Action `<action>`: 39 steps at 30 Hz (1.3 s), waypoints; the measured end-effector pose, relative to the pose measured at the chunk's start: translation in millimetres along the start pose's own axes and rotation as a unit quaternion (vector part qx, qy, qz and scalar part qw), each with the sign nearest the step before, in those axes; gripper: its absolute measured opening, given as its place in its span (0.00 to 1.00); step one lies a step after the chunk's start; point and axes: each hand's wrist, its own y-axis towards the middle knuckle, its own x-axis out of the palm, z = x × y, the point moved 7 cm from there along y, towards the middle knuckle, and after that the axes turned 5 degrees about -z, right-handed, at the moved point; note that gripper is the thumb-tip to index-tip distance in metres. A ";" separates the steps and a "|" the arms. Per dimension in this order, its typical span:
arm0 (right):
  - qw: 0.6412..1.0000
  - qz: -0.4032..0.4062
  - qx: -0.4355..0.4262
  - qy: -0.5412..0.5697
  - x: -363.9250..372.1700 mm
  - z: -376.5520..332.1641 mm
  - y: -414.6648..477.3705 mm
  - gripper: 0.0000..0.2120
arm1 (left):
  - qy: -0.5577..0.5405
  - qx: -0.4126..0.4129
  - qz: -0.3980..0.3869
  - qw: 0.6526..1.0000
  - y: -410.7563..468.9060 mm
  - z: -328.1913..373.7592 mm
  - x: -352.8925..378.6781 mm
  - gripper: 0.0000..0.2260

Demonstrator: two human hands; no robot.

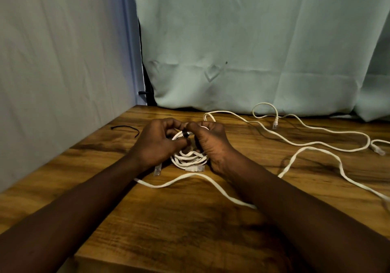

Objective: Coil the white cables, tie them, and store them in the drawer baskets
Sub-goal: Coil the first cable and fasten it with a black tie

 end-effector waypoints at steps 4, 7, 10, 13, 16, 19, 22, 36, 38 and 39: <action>0.999 0.015 0.010 0.026 -0.9 3.9 2.1 0.11 | -0.136 -0.048 -0.020 0.989 1.1 -6.5 0.4 0.11; 0.999 0.016 0.008 0.029 -3.1 3.5 3.7 0.08 | -0.216 -0.082 -0.013 0.973 2.3 -11.2 -0.9 0.09; 1.000 0.007 0.005 0.017 -2.6 2.8 4.2 0.10 | -0.243 -0.104 0.038 0.964 3.6 -19.1 -5.5 0.08; 1.000 -0.008 0.008 0.015 -2.1 5.3 6.5 0.09 | -0.268 -0.114 0.058 0.955 4.0 -24.0 -4.7 0.08; 1.000 -0.013 0.014 0.012 -3.4 7.1 9.2 0.10 | -0.302 -0.138 0.079 0.940 2.4 -26.9 -6.4 0.17; 1.000 -0.011 0.020 0.001 -4.4 10.1 13.4 0.08 | -0.273 -0.133 0.124 0.945 0.5 -24.5 -12.6 0.13; 1.000 -0.006 0.028 -0.002 -5.1 12.1 16.0 0.10 | -0.238 -0.100 0.164 0.952 -0.3 -17.9 -15.1 0.05; 0.999 -0.036 0.026 0.016 -5.6 15.2 15.9 0.08 | -0.025 0.074 0.144 0.987 -3.5 9.1 -21.8 0.06; 0.998 -0.044 0.028 0.019 -5.4 14.2 15.2 0.09 | -0.016 0.068 0.164 0.984 -3.5 7.4 -23.8 0.06; 0.998 -0.053 0.024 0.021 -4.8 12.6 14.5 0.08 | -0.014 0.065 0.172 0.983 -3.3 6.9 -25.0 0.06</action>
